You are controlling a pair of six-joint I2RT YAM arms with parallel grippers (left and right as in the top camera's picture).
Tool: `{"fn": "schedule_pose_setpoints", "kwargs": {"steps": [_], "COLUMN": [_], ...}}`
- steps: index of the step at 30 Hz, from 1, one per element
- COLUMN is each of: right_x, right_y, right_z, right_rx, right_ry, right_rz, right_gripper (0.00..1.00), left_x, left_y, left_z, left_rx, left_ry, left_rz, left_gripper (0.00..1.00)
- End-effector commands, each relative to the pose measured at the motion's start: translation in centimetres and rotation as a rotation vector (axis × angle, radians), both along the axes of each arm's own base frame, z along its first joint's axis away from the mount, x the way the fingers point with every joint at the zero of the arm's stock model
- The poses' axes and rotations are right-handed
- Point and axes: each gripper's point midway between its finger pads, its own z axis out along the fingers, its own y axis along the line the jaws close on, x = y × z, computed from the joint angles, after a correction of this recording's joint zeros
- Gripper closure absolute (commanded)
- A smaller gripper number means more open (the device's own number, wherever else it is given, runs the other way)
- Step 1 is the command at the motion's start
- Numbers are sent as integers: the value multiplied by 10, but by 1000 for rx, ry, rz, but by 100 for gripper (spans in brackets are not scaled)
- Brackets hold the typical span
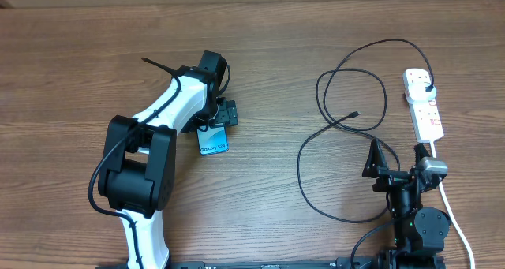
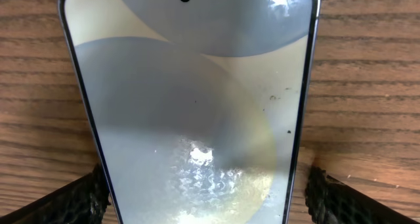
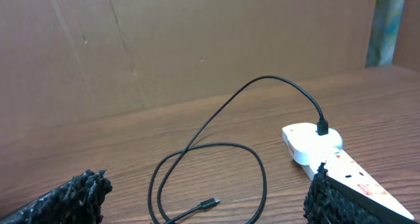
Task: Plug charger to phone and switch on socket
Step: 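Lift the smartphone upright with the left gripper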
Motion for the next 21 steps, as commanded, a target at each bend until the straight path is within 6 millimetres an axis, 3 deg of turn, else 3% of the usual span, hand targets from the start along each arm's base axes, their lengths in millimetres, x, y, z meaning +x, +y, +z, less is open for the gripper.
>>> {"fn": "schedule_pose_setpoints", "kwargs": {"steps": [1, 21], "right_x": [0, 0], "right_y": [1, 1], "right_z": [-1, -1], "right_rx": [-5, -5], "right_ry": [-7, -7], "right_rz": [2, 2], "right_gripper": [0, 0], "left_x": [-27, -46], "left_y": [3, 3], "left_z": [-44, -49], "left_rx": [2, -10], "left_ry": [130, 193], "left_rz": [-30, 97], "left_gripper": [0, 0]}}
